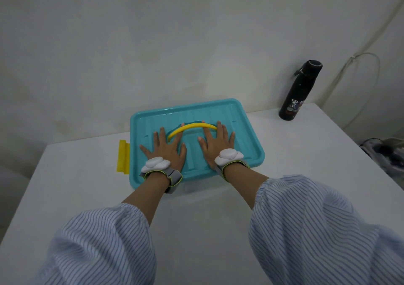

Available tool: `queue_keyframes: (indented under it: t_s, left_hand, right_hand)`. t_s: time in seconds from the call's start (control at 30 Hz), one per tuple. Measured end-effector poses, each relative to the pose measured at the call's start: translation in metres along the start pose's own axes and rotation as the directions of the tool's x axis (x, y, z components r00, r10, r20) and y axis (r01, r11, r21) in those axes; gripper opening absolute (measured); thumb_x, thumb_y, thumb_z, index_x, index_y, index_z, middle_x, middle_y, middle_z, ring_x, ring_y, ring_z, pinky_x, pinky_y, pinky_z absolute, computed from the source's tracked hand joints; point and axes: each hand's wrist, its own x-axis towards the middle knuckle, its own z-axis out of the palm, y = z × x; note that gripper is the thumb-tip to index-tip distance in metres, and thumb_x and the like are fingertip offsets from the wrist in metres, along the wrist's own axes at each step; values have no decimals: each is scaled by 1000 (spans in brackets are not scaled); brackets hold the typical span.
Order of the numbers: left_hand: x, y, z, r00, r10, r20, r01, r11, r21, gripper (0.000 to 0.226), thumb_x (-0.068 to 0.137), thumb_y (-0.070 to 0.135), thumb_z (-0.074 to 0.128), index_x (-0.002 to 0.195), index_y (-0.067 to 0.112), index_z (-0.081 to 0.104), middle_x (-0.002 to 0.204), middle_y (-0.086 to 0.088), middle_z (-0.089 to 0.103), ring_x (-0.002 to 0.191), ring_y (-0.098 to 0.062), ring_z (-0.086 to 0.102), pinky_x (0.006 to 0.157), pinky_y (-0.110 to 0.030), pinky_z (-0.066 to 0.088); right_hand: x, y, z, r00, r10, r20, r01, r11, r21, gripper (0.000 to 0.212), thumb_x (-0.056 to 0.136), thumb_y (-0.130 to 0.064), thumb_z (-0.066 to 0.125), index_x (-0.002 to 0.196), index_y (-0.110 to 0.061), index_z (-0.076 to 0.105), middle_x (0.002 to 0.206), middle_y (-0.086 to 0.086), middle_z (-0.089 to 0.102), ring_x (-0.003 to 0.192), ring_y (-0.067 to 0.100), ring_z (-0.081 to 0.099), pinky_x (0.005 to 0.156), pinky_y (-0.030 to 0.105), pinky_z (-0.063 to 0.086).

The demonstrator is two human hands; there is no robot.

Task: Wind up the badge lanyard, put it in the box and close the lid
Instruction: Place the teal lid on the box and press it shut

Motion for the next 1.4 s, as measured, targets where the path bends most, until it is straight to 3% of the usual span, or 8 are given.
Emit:
queue_keyframes:
  t_s: [0.5, 0.9, 1.07, 1.23, 1.4]
  left_hand:
    - [4, -3, 9, 998, 0, 69, 1, 1000, -26, 52, 96, 48, 24, 142, 53, 1, 159, -6, 4, 147, -31, 2, 108, -71, 1]
    - [6, -2, 12, 998, -1, 68, 4, 999, -46, 52, 91, 56, 34, 141, 53, 19, 159, -8, 4, 147, -31, 0, 108, -70, -4]
    - [7, -2, 14, 1000, 8, 28, -6, 996, -94, 41, 88, 52, 42, 129, 49, 40, 158, -13, 10, 146, -35, 3, 109, -70, -4]
    - [8, -1, 16, 1000, 12, -13, -13, 990, -141, 31, 86, 48, 47, 115, 37, 45, 156, -15, 14, 146, -35, 8, 109, -69, -3]
    - [8, -1, 18, 999, 20, -31, -26, 981, -193, 53, 81, 53, 39, 132, 41, 33, 156, -11, 15, 146, -31, 9, 110, -67, -2]
  right_hand:
    - [6, 2, 10, 999, 12, 53, -13, 1000, 10, 54, 101, -47, 19, 151, -35, 2, 160, 14, 0, 148, 33, 0, 118, 56, -3]
    - [7, 4, 10, 999, 18, 34, -21, 997, 68, 48, 101, -43, 23, 148, -32, 23, 160, 13, 4, 148, 31, 2, 119, 54, -3]
    - [8, 4, 12, 1000, 12, -16, -9, 992, 127, 36, 101, -40, 27, 131, -31, 44, 158, 16, 13, 147, 33, 9, 118, 55, 0]
    - [8, 3, 11, 1000, 6, -18, -3, 992, 125, 38, 101, -41, 27, 138, -35, 36, 158, 15, 12, 147, 34, 9, 118, 56, 1]
    - [7, 3, 10, 1000, 2, 1, -2, 996, 94, 49, 101, -44, 24, 147, -45, 10, 159, 15, 9, 147, 34, 8, 118, 56, 1]
